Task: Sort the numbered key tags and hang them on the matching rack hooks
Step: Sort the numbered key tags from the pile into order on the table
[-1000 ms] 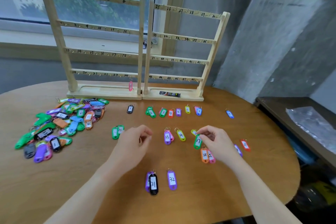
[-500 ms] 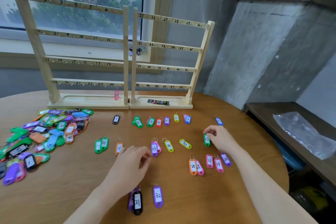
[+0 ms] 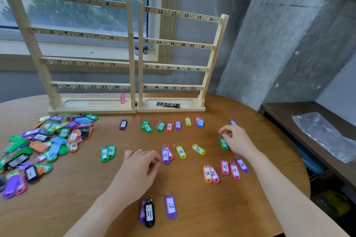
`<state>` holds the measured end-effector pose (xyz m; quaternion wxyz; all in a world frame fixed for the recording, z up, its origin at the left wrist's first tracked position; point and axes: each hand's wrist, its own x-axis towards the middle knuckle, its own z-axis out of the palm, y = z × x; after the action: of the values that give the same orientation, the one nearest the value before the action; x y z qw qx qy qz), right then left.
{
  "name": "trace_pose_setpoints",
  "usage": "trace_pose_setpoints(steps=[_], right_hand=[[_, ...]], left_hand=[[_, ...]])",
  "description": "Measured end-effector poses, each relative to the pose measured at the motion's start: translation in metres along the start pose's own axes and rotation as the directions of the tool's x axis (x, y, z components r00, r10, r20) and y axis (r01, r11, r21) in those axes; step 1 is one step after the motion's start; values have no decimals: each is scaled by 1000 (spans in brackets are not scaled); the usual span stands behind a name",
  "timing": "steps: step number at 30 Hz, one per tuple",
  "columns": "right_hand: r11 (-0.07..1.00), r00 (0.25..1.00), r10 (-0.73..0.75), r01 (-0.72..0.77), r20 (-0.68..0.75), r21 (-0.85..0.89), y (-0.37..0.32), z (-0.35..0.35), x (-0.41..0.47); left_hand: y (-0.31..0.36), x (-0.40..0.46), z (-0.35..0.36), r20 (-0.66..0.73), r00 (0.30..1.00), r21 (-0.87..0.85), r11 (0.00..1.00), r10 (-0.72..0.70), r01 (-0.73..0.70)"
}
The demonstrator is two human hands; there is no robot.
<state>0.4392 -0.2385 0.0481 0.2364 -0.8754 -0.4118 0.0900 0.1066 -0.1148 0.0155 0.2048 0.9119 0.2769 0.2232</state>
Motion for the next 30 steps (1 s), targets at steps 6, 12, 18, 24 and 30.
trace_pose_setpoints(steps=[6, 12, 18, 24, 30], right_hand=[[981, 989, -138, 144, -54, 128, -55, 10, -10], [927, 952, -304, 289, 28, 237, -141, 45, -19], [853, 863, -485, 431, 142, 295, -233, 92, -41], [784, 734, -612, 513, 293, 350, -318, 148, -68], [767, 648, -642, 537, 411, 351, -360, 194, -85]], left_hand=[[-33, -25, -31, -34, 997, 88, 994, -63, 65], [-90, -71, -85, -121, 963, 169, 951, -240, 258], [-152, -128, -116, -390, 839, 178, 863, -380, 473], [-167, -145, -125, -576, 646, 107, 738, -500, 666], [-170, -145, -124, -523, 642, 113, 700, -561, 705]])
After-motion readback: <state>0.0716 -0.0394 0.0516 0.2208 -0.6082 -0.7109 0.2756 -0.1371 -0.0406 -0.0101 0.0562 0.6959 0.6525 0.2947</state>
